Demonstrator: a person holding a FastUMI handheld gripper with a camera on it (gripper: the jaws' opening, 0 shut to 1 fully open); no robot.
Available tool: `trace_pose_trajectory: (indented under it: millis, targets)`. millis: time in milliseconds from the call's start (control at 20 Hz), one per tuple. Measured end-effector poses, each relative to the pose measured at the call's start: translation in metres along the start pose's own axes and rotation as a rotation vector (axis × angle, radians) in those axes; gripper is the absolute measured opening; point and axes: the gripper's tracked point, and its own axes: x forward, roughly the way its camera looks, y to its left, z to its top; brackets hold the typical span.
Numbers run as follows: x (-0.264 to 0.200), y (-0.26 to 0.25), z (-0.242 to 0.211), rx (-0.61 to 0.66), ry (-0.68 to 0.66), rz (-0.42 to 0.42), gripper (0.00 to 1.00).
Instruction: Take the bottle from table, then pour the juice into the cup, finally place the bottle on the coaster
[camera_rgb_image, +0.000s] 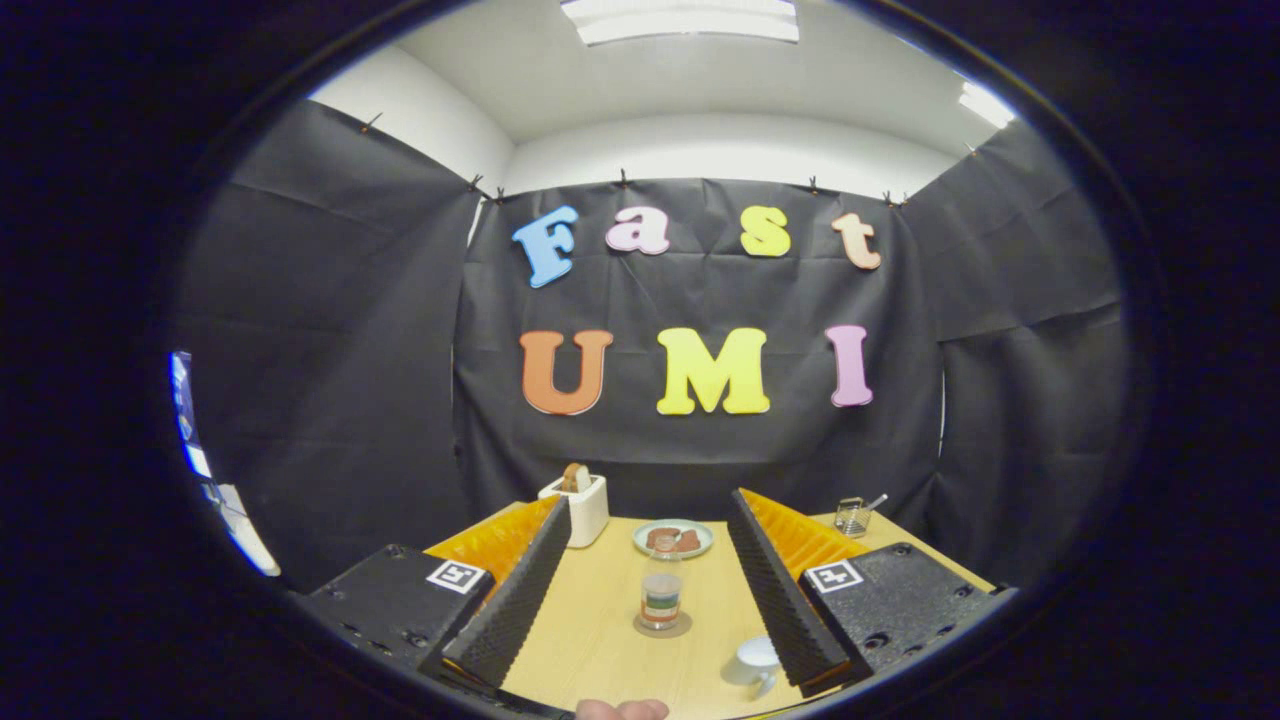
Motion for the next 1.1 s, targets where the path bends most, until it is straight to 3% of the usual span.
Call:
trace_pose_trajectory:
  millis: [250,350,700,1100]
  targets:
    - [-0.048,0.003,0.026,0.001,-0.061,0.007,1.00]
    - [-0.061,-0.009,0.023,-0.021,-0.067,-0.032,1.00]
    - [-0.079,-0.017,0.023,0.050,-0.065,-0.027,1.00]
    - [-0.090,-0.008,0.028,-0.018,-0.079,-0.025,1.00]
